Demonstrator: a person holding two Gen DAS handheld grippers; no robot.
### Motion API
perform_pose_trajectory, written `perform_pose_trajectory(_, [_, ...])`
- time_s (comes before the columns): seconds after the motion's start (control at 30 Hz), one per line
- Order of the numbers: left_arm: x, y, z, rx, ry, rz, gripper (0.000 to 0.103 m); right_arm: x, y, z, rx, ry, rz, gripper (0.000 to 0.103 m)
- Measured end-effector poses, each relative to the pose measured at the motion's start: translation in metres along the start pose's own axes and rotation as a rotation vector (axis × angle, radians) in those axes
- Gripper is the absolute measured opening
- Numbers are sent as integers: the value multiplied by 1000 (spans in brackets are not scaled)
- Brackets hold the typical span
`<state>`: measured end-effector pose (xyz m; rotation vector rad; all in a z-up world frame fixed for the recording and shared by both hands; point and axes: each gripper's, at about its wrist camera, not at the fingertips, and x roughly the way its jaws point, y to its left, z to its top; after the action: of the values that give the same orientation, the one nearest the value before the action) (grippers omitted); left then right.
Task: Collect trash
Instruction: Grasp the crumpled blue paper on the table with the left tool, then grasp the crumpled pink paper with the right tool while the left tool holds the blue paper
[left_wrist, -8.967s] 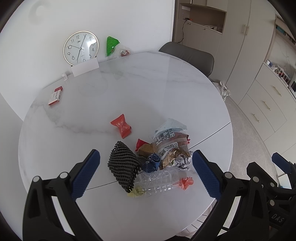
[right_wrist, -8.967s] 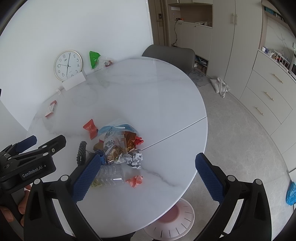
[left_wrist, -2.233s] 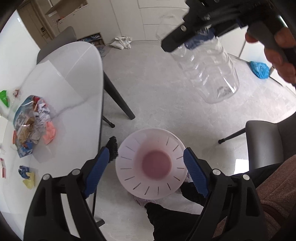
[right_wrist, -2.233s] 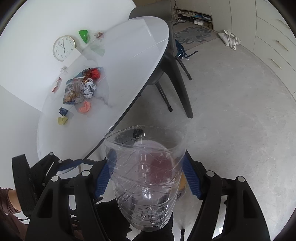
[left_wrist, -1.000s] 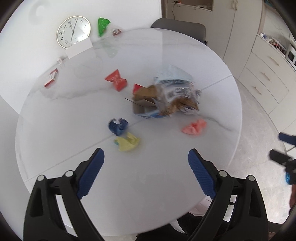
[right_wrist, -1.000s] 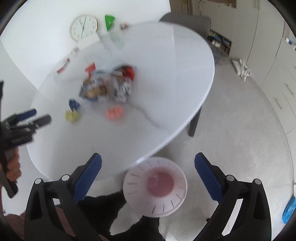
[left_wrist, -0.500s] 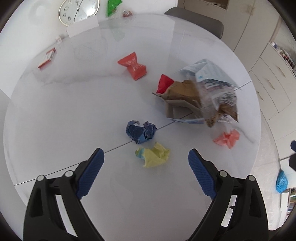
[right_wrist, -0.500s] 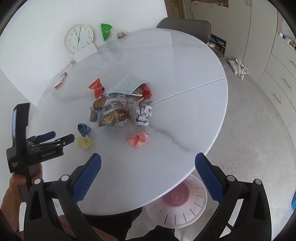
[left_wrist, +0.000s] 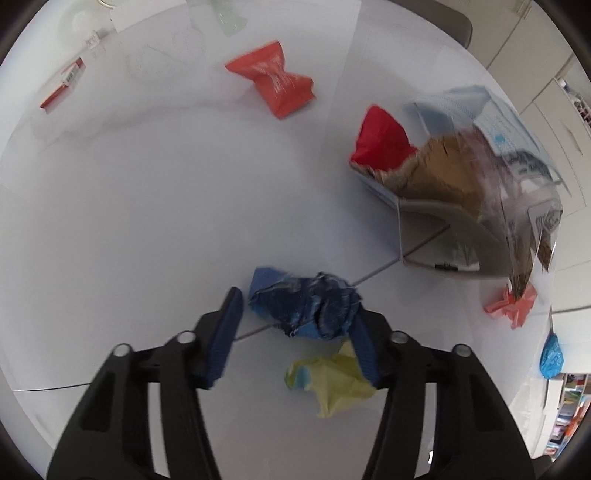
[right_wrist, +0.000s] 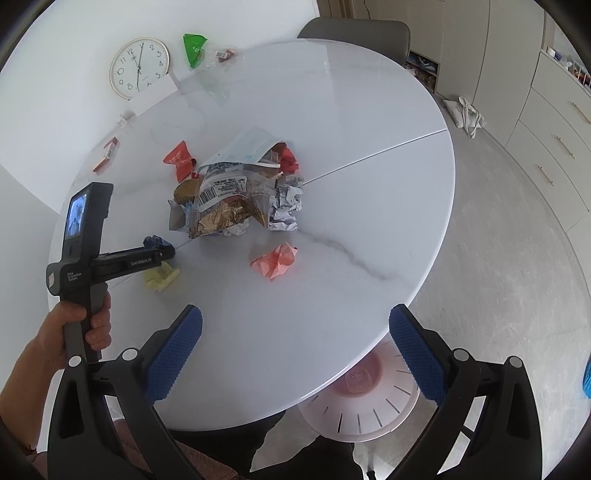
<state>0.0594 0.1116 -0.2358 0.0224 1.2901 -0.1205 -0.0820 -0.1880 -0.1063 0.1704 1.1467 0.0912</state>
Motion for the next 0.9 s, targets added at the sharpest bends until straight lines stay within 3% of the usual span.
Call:
perform_pose_trajectory(0.07, [-2, 1, 2, 0, 1, -17, 39, 1, 0, 0, -2, 2, -3, 100])
perform_pose_trajectory(0.3, [-25, 0, 0, 26, -48, -4, 35, 25, 6, 6, -46, 11, 13, 100])
perform_pose_trajectory(0.57, [-72, 2, -19, 21, -74, -27, 35, 101, 16, 30, -58, 84, 25, 84])
perform_pose_trajectory(0.7, [-90, 2, -27, 24, -77, -32, 35, 122, 19, 33, -62, 114, 9, 67])
perform_pose_trajectory(0.8, [-99, -1, -32, 40, -88, -20, 35, 128, 20, 29, -69, 126, 0, 43])
perform_pose_trajectory(0.9, [-104, -4, -34, 62, -92, -26, 35, 123, 17, 26, -61, 118, 12, 40])
